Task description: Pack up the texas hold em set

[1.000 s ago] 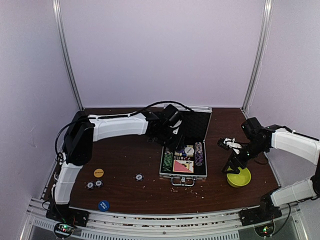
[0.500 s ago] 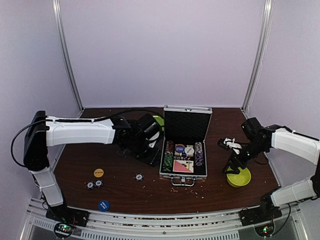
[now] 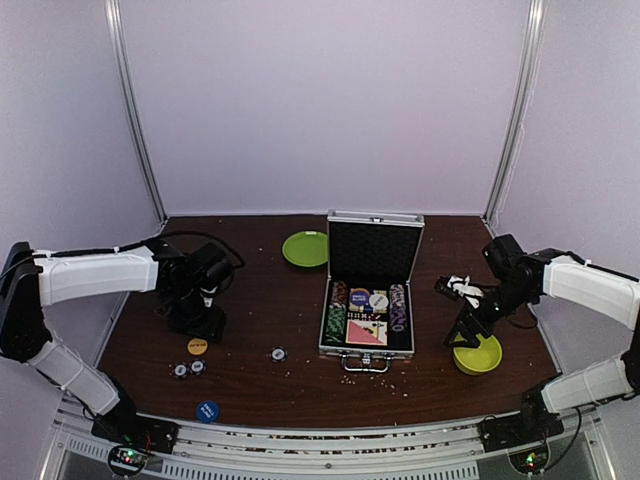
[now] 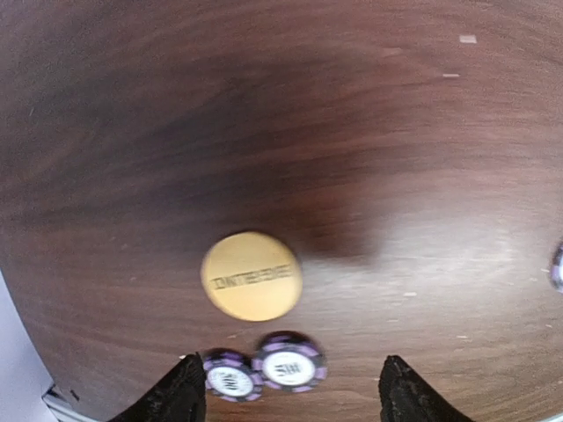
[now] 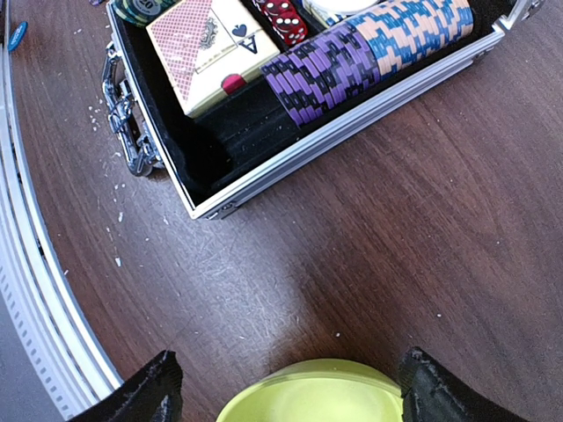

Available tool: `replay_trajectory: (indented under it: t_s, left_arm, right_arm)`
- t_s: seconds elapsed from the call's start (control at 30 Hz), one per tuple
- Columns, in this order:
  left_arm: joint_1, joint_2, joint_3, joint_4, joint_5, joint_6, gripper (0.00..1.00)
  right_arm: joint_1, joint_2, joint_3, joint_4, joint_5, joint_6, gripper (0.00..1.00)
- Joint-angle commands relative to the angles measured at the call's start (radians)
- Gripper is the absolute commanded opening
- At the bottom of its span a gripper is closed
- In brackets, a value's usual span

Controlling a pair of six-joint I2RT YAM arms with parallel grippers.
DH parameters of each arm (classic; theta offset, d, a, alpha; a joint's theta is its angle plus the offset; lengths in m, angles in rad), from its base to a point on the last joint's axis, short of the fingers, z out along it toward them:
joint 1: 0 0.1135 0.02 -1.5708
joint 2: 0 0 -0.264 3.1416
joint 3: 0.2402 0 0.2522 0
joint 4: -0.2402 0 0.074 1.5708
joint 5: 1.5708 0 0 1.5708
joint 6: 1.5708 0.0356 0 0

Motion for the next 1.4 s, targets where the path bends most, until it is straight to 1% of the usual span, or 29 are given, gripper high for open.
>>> replay_trajectory:
  t_s: [0.0,0.1,0.17,0.37,0.63,0.8,1.0,1.1,1.23,1.37]
  left_arm:
    - [0.088,-0.043,-0.047,-0.004,0.01,-0.001,0.71]
    - [0.145,-0.022,-0.06,0.019,0.038,0.032,0.73]
    - [0.164,-0.001,-0.063,0.047,0.061,0.05,0.73]
    - [0.192,0.087,-0.049,0.088,0.086,0.077,0.73]
    - [0.228,0.151,-0.074,0.163,0.111,0.09,0.72]
    - [0.229,0.195,-0.062,0.181,0.128,0.098,0.69]
    - [0.228,0.185,-0.07,0.16,0.109,0.095,0.62]
    - [0.228,0.164,-0.08,0.137,0.1,0.09,0.62]
    - [0.228,0.139,-0.089,0.084,0.056,0.084,0.65]
    - [0.228,0.123,-0.108,0.072,0.061,0.089,0.63]
  right_arm:
    - [-0.006,0.001,0.025,-0.008,-0.008,-0.007,0.85]
    - [-0.005,-0.002,0.026,-0.006,-0.007,-0.007,0.85]
    - [-0.006,-0.003,0.025,-0.006,-0.005,-0.007,0.85]
    - [-0.005,-0.002,0.023,-0.006,-0.005,-0.006,0.85]
    - [-0.005,0.01,0.024,-0.004,0.0,-0.006,0.85]
    - [-0.007,0.017,0.024,-0.004,0.003,-0.004,0.85]
    - [-0.005,0.02,0.025,-0.003,0.005,-0.005,0.85]
    - [-0.005,0.023,0.026,-0.004,0.005,-0.006,0.85]
    - [-0.005,0.023,0.026,-0.005,0.005,-0.006,0.85]
    - [-0.005,0.021,0.026,-0.005,0.005,-0.006,0.85]
